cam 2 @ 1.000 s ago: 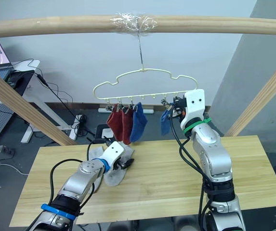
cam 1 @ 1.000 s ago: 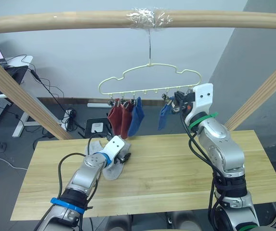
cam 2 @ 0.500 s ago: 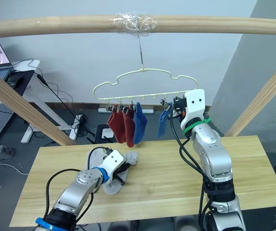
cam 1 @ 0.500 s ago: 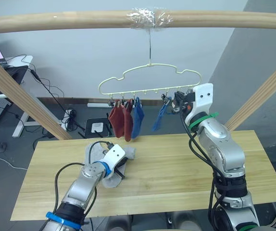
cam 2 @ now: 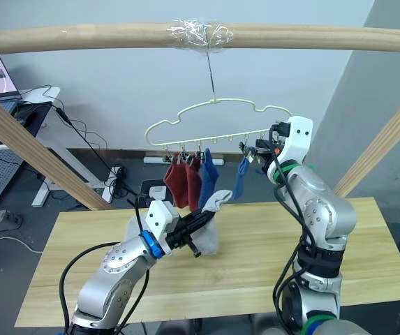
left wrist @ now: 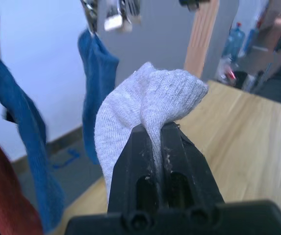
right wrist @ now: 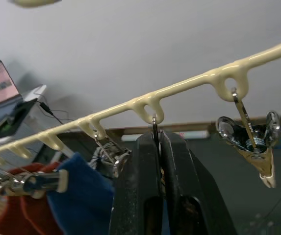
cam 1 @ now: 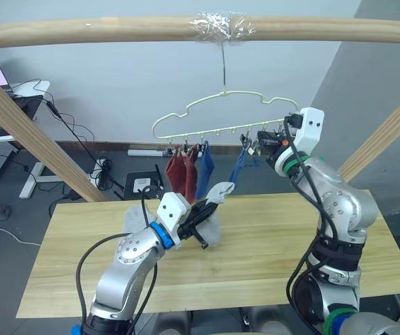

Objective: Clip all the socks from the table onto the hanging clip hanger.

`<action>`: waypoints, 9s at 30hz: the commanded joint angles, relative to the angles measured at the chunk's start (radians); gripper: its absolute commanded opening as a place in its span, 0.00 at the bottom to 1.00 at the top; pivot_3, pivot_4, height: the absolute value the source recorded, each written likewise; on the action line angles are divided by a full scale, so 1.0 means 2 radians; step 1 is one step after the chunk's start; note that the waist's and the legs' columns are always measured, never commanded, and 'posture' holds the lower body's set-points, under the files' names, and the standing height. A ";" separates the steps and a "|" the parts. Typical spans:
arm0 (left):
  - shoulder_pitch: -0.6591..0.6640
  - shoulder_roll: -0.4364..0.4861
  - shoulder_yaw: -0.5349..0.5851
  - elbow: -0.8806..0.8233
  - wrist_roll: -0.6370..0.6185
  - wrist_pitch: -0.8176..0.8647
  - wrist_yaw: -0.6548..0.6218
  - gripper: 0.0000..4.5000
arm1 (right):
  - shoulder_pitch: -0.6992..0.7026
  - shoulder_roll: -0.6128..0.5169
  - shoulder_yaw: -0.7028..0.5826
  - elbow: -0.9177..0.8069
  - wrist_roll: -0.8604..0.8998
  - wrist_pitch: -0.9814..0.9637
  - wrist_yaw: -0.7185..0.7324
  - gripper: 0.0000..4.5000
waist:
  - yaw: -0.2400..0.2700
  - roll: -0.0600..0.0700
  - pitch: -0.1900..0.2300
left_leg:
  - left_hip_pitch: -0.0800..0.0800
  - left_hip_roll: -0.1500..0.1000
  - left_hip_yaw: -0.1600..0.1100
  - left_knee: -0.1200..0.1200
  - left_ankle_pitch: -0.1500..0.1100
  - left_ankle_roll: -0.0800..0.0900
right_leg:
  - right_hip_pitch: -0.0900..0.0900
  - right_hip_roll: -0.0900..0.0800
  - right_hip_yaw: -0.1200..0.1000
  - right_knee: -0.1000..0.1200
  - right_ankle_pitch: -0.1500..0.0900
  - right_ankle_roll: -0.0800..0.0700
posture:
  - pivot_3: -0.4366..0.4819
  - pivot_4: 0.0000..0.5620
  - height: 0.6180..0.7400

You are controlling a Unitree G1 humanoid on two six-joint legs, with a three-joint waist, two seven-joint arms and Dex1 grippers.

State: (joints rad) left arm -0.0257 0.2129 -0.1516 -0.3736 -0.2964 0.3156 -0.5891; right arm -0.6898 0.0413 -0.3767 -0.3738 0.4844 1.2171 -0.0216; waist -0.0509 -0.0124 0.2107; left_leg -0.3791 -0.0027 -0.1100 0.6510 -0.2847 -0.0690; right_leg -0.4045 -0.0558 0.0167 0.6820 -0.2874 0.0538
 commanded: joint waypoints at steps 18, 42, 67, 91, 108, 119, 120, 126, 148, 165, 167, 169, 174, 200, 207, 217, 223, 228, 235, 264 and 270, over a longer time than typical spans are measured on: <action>-0.111 -0.072 -0.036 0.109 0.028 -0.069 0.035 0.01 | -0.109 0.082 -0.155 -0.050 0.018 0.199 -0.072 0.00 | -0.004 0.000 0.000 | 0.000 0.000 0.000 0.000 0.000 0.001 | 0.000 0.000 0.000 0.000 0.000 0.000 | 0.37 0.36 1.00; -0.152 -0.094 -0.040 0.156 0.028 -0.082 0.029 0.01 | -0.120 0.112 -0.164 -0.050 0.015 0.198 -0.083 0.00 | -0.003 0.000 0.000 | -0.001 0.000 0.000 0.000 0.000 0.001 | 0.000 0.000 0.000 -0.001 0.000 0.000 | 0.36 0.37 1.00; -0.176 -0.117 -0.048 0.182 0.031 -0.101 0.023 0.00 | -0.101 0.115 -0.161 -0.057 0.046 0.199 -0.075 0.60 | -0.014 0.000 0.000 | -0.001 0.000 0.000 -0.001 0.001 0.001 | 0.000 0.000 0.000 -0.001 0.000 0.000 | 0.35 0.33 1.00; -0.122 -0.103 -0.029 0.129 -0.020 0.001 0.018 0.74 | 0.012 -0.041 -0.088 -0.100 0.124 0.163 0.040 1.00 | -0.019 0.000 0.000 | -0.001 0.000 0.000 -0.001 0.001 0.002 | -0.001 0.000 0.000 -0.001 0.000 0.000 | 0.35 0.33 1.00; -0.061 0.042 0.058 -0.085 -0.143 0.122 -0.006 1.00 | 0.172 -0.181 0.190 -0.102 -0.109 -0.228 0.056 0.66 | -0.018 0.000 0.000 | 0.000 0.000 0.000 -0.002 0.001 0.002 | 0.000 0.000 0.000 -0.001 0.000 0.000 | 0.41 0.35 1.00; -0.048 0.053 0.069 -0.145 -0.179 0.136 0.028 1.00 | 0.165 -0.123 0.210 -0.060 -0.178 -0.316 0.023 0.42 | -0.013 -0.001 0.001 | 0.000 0.000 0.000 -0.002 0.001 0.001 | 0.000 0.000 0.000 -0.001 0.000 0.000 | 0.43 0.36 1.00; -0.049 0.048 0.066 -0.152 -0.182 0.136 0.032 1.00 | 0.163 -0.121 0.210 -0.053 -0.182 -0.319 0.022 0.42 | -0.013 -0.001 0.001 | 0.000 0.000 0.000 -0.002 0.001 0.001 | 0.000 0.000 0.000 -0.001 0.000 0.000 | 0.43 0.36 1.00; -0.056 0.055 0.055 -0.164 -0.180 0.128 0.026 1.00 | 0.152 -0.107 0.208 -0.029 -0.200 -0.335 0.016 0.42 | -0.012 -0.001 0.001 | 0.000 0.000 0.000 -0.002 0.001 0.001 | 0.000 0.000 0.000 -0.001 0.000 0.000 | 0.43 0.36 1.00; -0.022 0.075 0.045 -0.165 -0.173 0.110 0.027 1.00 | 0.117 -0.067 0.197 0.040 -0.215 -0.354 0.006 0.42 | -0.006 -0.001 0.001 | 0.000 0.000 0.000 -0.002 0.001 0.001 | 0.000 0.000 0.000 -0.001 0.000 0.000 | 0.46 0.34 1.00; -0.012 0.076 0.042 -0.161 -0.172 0.099 0.021 1.00 | 0.103 -0.054 0.192 0.059 -0.214 -0.372 0.008 0.42 | -0.002 -0.001 0.001 | 0.000 0.000 0.000 -0.002 0.001 0.001 | -0.001 0.000 0.000 -0.001 0.000 0.000 | 0.46 0.32 1.00; -0.009 0.077 0.041 -0.159 -0.172 0.095 0.018 1.00 | 0.103 -0.053 0.192 0.059 -0.214 -0.373 0.008 0.42 | -0.002 -0.001 0.001 | 0.000 0.000 0.000 -0.002 0.001 0.001 | -0.001 0.000 0.000 -0.001 0.000 0.000 | 0.46 0.32 1.00; -0.006 0.077 0.040 -0.159 -0.172 0.093 0.018 1.00 | 0.103 -0.052 0.192 0.060 -0.213 -0.374 0.009 0.42 | -0.002 -0.001 0.001 | 0.000 0.000 0.000 -0.002 0.001 0.001 | -0.001 0.000 0.000 -0.001 0.000 0.000 | 0.46 0.32 1.00; -0.001 0.074 0.030 -0.164 -0.172 0.092 0.024 1.00 | 0.102 -0.050 0.190 0.063 -0.212 -0.373 0.009 0.42 | -0.002 -0.001 0.001 | 0.000 0.000 0.000 -0.002 0.001 0.001 | -0.001 0.000 0.000 -0.001 0.000 0.000 | 0.46 0.32 1.00; 0.019 0.152 0.052 0.013 0.003 0.078 0.112 1.00 | 0.085 -0.152 0.173 0.056 -0.186 -0.308 0.106 0.01 | -0.002 0.000 0.001 | 0.000 0.000 0.000 -0.002 0.001 0.001 | 0.000 0.000 0.000 -0.001 0.000 0.000 | 0.44 0.34 1.00; -0.012 0.164 0.069 0.177 0.061 0.041 0.119 1.00 | 0.083 -0.150 0.171 0.041 -0.177 -0.279 0.108 0.01 | 0.000 -0.001 0.001 | 0.000 0.000 0.000 -0.002 0.001 0.001 | 0.000 0.000 0.000 -0.001 0.000 0.000 | 0.44 0.33 1.00; -0.045 0.154 0.070 0.285 0.063 0.079 0.080 1.00 | 0.094 -0.149 0.167 0.010 -0.170 -0.247 0.104 0.01 | -0.003 -0.001 0.000 | 0.000 0.000 0.000 -0.002 0.001 0.001 | -0.001 0.000 0.000 -0.001 0.000 0.000 | 0.41 0.29 1.00; -0.040 0.156 0.072 0.303 0.068 0.090 0.066 1.00 | 0.094 -0.148 0.161 0.002 -0.168 -0.239 0.101 0.01 | -0.003 -0.001 -0.004 | 0.000 0.000 0.000 -0.002 0.002 0.001 | -0.001 0.000 0.000 0.000 0.000 0.000 | 0.41 0.26 1.00; -0.028 0.166 0.074 0.297 0.080 0.070 0.053 0.74 | 0.101 -0.148 0.159 -0.006 -0.167 -0.234 0.101 0.00 | -0.003 0.000 -0.010 | 0.000 0.000 0.000 -0.002 0.002 0.001 | -0.001 0.000 0.000 -0.001 0.000 0.000 | 0.42 0.23 1.00; -0.020 0.157 0.085 0.253 0.065 0.068 0.040 0.29 | 0.109 -0.141 0.159 -0.007 -0.165 -0.233 0.100 0.00 | -0.003 -0.001 -0.013 | 0.000 0.000 0.000 -0.002 0.002 0.001 | -0.001 0.000 0.000 0.000 0.001 -0.001 | 0.43 0.23 1.00; -0.047 0.028 -0.025 -0.115 -0.090 0.114 0.021 0.01 | -0.120 -0.108 -0.109 0.054 0.015 0.198 0.081 0.00 | -0.002 0.000 -0.012 | 0.000 0.000 0.000 -0.001 0.002 0.001 | 0.000 0.000 0.000 0.000 0.002 -0.001 | 0.40 0.34 1.00; -0.098 -0.036 -0.072 -0.003 -0.018 0.027 0.046 0.01 | -0.151 -0.101 -0.139 0.078 0.067 0.199 0.030 0.00 | -0.003 0.002 -0.011 | 0.000 0.000 0.001 -0.001 0.002 0.002 | 0.000 0.000 0.000 -0.001 0.002 -0.001 | 0.38 0.34 1.00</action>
State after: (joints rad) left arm -0.2062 0.1534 -0.2689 -0.4057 -0.3652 0.4285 -0.5079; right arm -0.9622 -0.1525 -0.6445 -0.1988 0.5598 1.6069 0.0566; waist -0.0575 -0.0085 0.1886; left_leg -0.3795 -0.0037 -0.1078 0.6489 -0.2797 -0.0646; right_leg -0.4047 -0.0554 0.0180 0.6807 -0.2841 0.0524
